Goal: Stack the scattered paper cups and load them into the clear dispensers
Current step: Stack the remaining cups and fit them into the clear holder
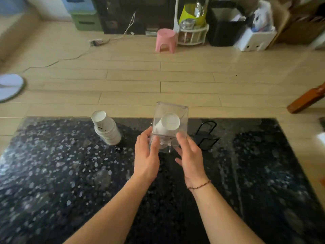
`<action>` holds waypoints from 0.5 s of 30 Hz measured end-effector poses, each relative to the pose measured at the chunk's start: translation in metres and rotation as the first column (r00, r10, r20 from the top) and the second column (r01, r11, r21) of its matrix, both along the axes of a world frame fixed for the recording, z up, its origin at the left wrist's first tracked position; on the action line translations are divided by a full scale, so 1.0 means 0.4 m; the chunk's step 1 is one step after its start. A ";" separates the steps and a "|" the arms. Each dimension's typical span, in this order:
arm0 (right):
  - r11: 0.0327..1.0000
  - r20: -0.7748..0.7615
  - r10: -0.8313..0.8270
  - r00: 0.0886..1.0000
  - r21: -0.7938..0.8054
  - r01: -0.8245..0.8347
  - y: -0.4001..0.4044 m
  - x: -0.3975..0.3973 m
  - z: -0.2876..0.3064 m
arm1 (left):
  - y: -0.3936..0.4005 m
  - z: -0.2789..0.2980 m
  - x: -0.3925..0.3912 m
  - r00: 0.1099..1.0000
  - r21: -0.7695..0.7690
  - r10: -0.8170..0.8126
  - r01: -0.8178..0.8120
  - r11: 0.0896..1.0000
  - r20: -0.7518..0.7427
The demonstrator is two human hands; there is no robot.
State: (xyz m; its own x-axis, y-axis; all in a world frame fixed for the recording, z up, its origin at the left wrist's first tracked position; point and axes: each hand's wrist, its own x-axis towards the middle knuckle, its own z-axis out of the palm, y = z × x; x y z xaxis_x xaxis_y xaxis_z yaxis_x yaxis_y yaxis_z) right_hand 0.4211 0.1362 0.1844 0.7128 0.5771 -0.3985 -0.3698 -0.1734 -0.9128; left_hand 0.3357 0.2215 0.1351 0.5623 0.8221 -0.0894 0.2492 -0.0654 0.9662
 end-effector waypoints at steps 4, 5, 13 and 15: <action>1.000 0.029 0.014 0.999 -0.006 -0.014 -0.152 0.039 0.145 | -0.155 0.160 0.051 0.999 0.018 0.043 -0.043 0.999 0.019; 1.000 0.032 0.021 0.999 -0.018 -0.021 -0.191 0.056 0.177 | -0.191 0.204 0.066 0.999 0.010 0.041 -0.041 0.999 0.024; 0.991 0.082 -0.028 0.996 -0.126 0.038 -0.447 0.187 0.324 | -0.368 0.364 0.187 0.985 -0.342 -0.162 0.133 0.930 -0.059; 0.985 0.076 -0.072 0.994 -0.152 0.083 -0.488 0.218 0.337 | -0.390 0.372 0.213 0.971 -0.417 -0.230 0.183 0.890 -0.064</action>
